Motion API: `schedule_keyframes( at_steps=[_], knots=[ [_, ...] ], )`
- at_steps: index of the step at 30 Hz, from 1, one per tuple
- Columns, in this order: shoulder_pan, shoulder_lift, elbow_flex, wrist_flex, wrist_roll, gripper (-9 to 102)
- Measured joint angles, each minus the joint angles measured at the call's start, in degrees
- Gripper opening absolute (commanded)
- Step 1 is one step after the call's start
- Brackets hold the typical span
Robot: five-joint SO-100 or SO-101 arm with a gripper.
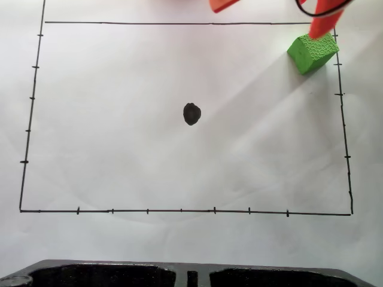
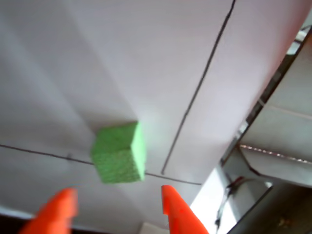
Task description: Grasp the colored block, Place it on the black dot, and then return the arm to the default position.
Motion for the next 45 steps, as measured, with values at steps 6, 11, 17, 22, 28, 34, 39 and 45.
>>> schedule_keyframes(
  at_steps=[6,11,17,22,28,34,39,45],
  knots=[
    [0.4,-3.8,0.0,-1.6,-1.6,31],
    [0.6,-6.3,0.0,-3.6,-3.8,33],
    [0.9,-9.1,0.0,-5.3,-5.4,34],
    [0.7,-10.4,-0.1,-5.7,-5.6,34],
    [-1.1,-12.2,-0.3,-8.3,-5.4,33],
    [-2.1,-14.3,-0.4,-10.5,-2.8,33],
    [-2.3,-15.8,-0.4,-11.6,-1.6,33],
    [-2.3,-17.9,-0.4,-12.8,-1.6,33]
  ],
)
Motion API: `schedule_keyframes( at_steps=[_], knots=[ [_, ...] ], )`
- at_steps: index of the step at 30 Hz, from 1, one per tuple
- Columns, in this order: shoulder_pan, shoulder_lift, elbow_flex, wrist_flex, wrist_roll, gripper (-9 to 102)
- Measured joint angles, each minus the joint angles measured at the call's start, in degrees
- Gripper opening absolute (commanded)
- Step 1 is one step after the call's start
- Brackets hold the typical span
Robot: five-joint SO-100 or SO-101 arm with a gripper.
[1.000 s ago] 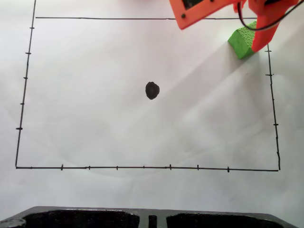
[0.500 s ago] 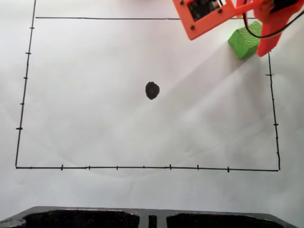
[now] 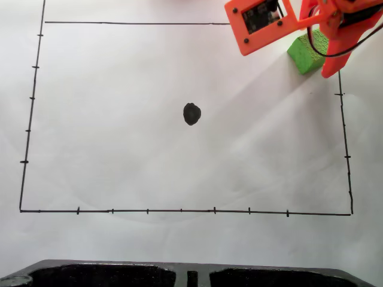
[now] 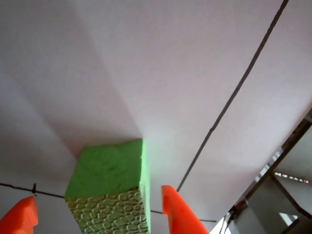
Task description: Grasp the colored block, Place it on the black dot, and then return the arm to the default position.
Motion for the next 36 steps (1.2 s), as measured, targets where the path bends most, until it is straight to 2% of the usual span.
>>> schedule_keyframes(
  at_steps=[23,36],
  knots=[
    [-0.9,-1.6,-0.1,-2.5,0.0,10],
    [1.3,-1.6,-0.1,-3.2,-0.8,7]
  ],
)
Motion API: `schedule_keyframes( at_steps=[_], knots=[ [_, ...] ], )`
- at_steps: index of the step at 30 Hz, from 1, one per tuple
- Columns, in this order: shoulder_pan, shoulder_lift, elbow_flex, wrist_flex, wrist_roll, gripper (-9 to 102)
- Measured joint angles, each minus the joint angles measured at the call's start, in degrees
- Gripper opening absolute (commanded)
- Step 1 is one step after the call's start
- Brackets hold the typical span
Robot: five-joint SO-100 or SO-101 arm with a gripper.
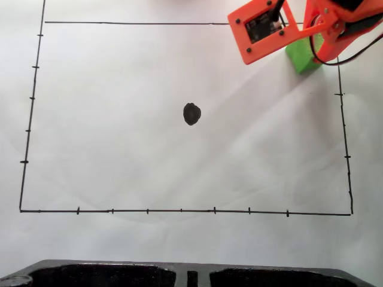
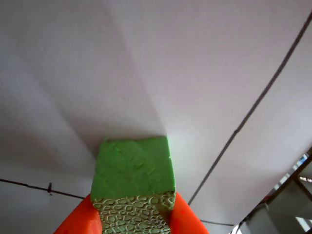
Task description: Grasp the colored block, Place it on the black dot, and then return the arm to the default position.
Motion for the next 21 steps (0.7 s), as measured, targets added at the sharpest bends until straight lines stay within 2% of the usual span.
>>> schedule_keyframes(
  at_steps=[10,21],
  knots=[
    [4.7,7.4,0.0,5.1,-5.3,7],
    [20.8,15.1,0.0,8.5,-18.8,7]
  ],
)
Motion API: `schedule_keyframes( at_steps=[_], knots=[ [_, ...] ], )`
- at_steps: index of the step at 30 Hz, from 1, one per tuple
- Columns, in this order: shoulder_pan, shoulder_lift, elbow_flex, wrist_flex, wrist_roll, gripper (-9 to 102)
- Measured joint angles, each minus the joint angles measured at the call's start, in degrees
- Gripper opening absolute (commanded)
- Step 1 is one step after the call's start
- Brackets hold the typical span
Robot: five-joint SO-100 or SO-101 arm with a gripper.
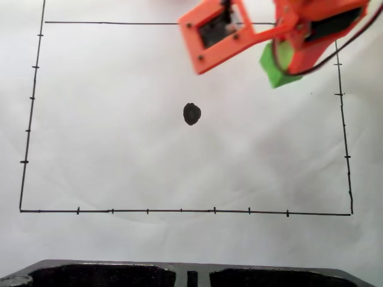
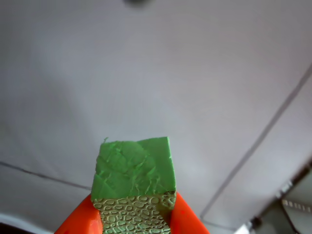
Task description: Grasp the colored block, Place it on the black dot, and then return the arm to the default position.
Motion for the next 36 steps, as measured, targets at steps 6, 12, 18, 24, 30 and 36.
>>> schedule_keyframes(
  at_steps=[6,12,18,24,30,36],
  knots=[
    [9.8,0.0,0.0,0.5,-6.9,7],
    [17.5,-3.3,0.0,-0.7,-10.9,7],
    [22.9,-7.2,0.0,-4.0,-14.6,7],
    [25.2,-10.4,0.0,-7.2,-17.0,7],
    [25.5,-12.3,0.0,-9.3,-17.9,7],
    [25.5,-13.3,0.0,-9.1,-17.9,9]
  ],
)
